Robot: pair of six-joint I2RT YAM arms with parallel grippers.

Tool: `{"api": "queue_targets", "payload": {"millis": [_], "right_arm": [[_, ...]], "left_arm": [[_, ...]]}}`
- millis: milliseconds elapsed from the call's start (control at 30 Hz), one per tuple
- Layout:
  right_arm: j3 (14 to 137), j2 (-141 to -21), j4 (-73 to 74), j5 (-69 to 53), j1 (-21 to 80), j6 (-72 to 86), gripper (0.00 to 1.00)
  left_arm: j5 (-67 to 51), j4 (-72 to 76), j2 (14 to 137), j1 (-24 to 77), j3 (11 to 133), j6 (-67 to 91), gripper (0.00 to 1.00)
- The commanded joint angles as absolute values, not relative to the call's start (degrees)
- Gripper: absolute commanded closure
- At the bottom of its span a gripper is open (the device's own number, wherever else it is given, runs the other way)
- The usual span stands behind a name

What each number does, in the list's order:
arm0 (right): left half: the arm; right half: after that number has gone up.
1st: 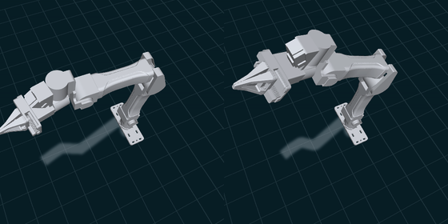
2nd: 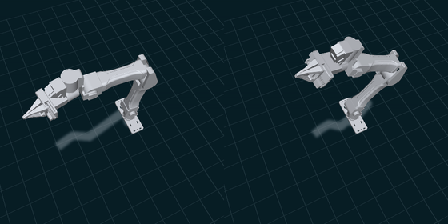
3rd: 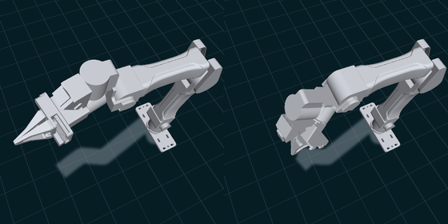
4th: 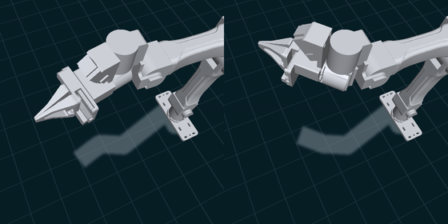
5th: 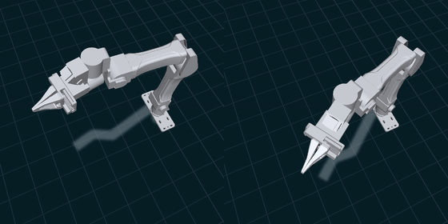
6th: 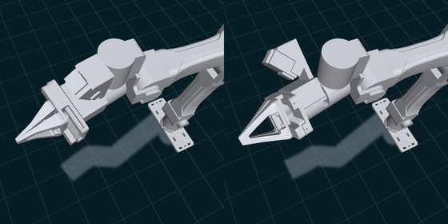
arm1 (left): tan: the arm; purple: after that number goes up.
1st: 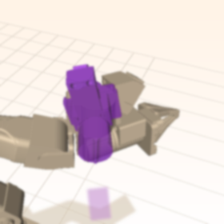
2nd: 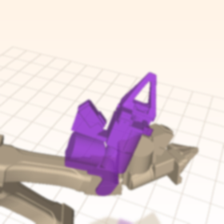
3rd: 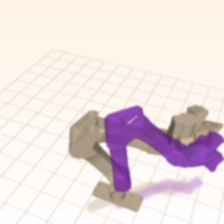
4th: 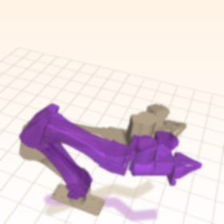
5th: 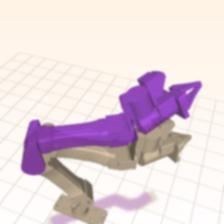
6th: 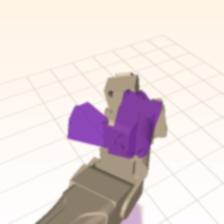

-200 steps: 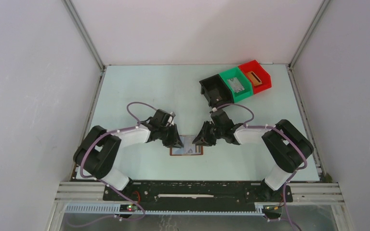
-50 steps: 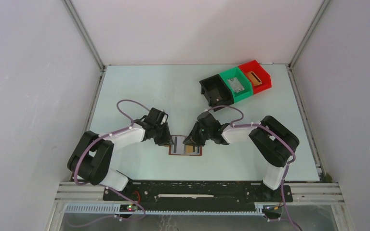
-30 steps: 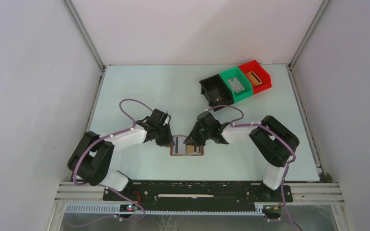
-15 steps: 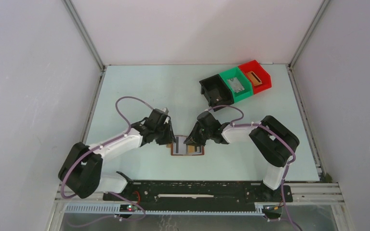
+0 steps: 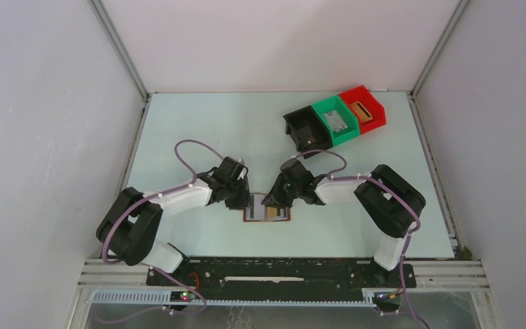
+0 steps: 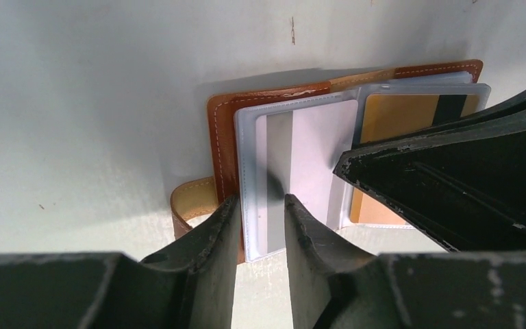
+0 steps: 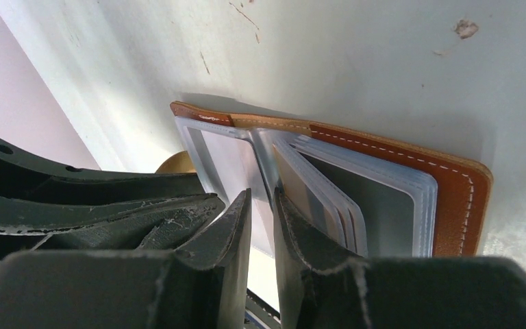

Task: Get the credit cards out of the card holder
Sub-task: Remove the credit card from the card holder.

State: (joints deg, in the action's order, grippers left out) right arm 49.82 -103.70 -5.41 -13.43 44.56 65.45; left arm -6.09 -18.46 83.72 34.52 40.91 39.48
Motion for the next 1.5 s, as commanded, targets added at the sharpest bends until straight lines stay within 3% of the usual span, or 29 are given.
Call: {"api": "queue_targets", "payload": {"millis": [0, 167, 433, 800, 933, 1067, 1467], "right_arm": [[49.9, -104.3, -0.3, -9.7, 44.3, 63.8, 0.73], [49.9, -104.5, -0.4, -9.8, 44.3, 64.1, 0.72], [49.6, -104.0, -0.3, -10.0, 44.2, 64.3, 0.73], [46.0, -105.0, -3.2, -9.3, 44.0, 64.8, 0.78], [43.5, -104.4, -7.5, -10.8, 43.6, 65.1, 0.86], [42.7, -103.0, -9.5, -11.6, 43.4, 63.9, 1.0], [40.8, -93.0, -9.3, -9.5, 43.3, 60.8, 1.0]], "left_arm": [[-6.2, -17.5, 85.8, 35.1, 42.6, 38.9, 0.68], [-6.5, -17.2, 87.3, 35.5, 42.4, 39.1, 0.84], [-5.7, -17.6, 90.0, 35.7, 42.4, 39.3, 1.0], [-5.9, -17.4, 93.5, 35.7, 42.2, 38.6, 1.0], [-6.1, -17.1, 93.7, 35.7, 41.8, 38.4, 1.0], [-6.4, -16.8, 94.0, 35.7, 41.6, 38.3, 1.0], [-6.0, -17.6, 93.3, 35.6, 41.9, 38.1, 1.0]]}}
